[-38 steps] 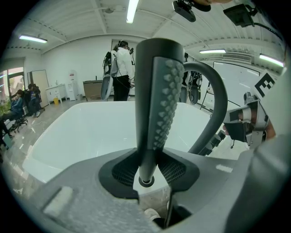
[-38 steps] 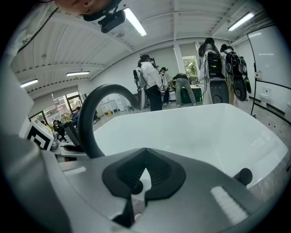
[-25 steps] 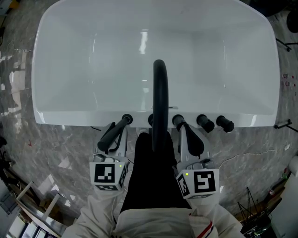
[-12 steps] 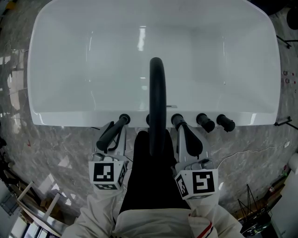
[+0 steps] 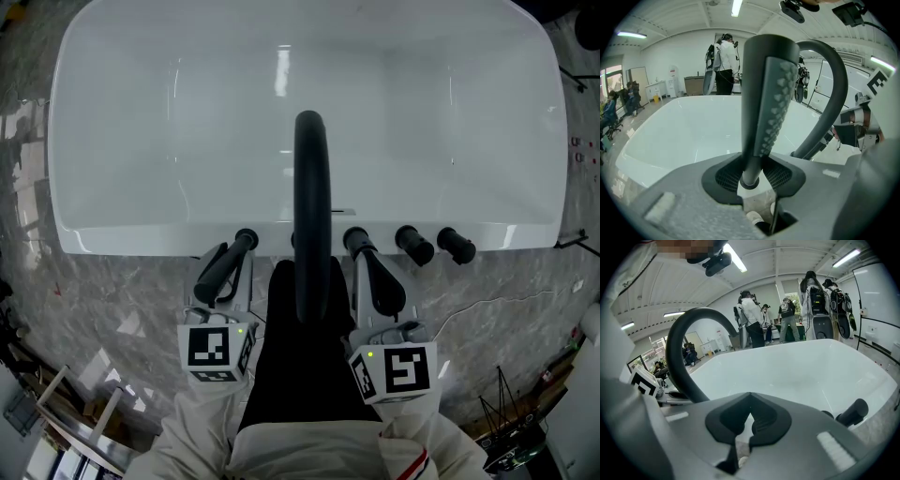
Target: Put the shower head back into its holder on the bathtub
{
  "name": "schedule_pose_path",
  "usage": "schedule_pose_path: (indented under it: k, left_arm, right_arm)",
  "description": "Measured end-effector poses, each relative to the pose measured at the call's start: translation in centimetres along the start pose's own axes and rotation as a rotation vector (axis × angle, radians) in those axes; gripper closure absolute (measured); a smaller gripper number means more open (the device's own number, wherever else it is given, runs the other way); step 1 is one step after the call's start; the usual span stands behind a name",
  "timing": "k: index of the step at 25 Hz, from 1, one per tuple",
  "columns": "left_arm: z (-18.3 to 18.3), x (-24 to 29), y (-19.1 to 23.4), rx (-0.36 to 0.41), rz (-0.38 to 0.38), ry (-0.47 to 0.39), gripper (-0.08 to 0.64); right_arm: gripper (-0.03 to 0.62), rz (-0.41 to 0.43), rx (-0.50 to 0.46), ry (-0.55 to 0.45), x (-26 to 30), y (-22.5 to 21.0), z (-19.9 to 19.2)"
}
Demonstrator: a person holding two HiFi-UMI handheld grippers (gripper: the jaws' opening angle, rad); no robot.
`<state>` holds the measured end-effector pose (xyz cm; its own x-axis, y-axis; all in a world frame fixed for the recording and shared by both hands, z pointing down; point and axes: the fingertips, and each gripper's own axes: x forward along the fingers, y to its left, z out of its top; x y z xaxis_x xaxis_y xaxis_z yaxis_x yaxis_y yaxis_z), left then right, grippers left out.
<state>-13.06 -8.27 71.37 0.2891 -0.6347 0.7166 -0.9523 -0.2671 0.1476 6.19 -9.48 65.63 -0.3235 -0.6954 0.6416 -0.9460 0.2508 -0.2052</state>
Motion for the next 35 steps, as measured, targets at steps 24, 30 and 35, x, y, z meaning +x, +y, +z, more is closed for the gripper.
schedule_pose_path:
  k: [24,30,35]
  left_arm:
    - [-0.5,0.6,-0.5,0.139,0.071,-0.024,0.416]
    - [-0.4,0.7,-0.5,0.164,0.081,-0.029,0.414]
    - [-0.5,0.7,-0.3,0.165,0.093,-0.023,0.414]
  right_arm:
    - [0.588,0.004,0.009,0.027,0.8,0.2,-1.3]
    - [0.588,0.000,0.010,0.027,0.6,-0.1,-1.4]
    - [0.588,0.003,0.015,0.027,0.5,0.1,-1.7]
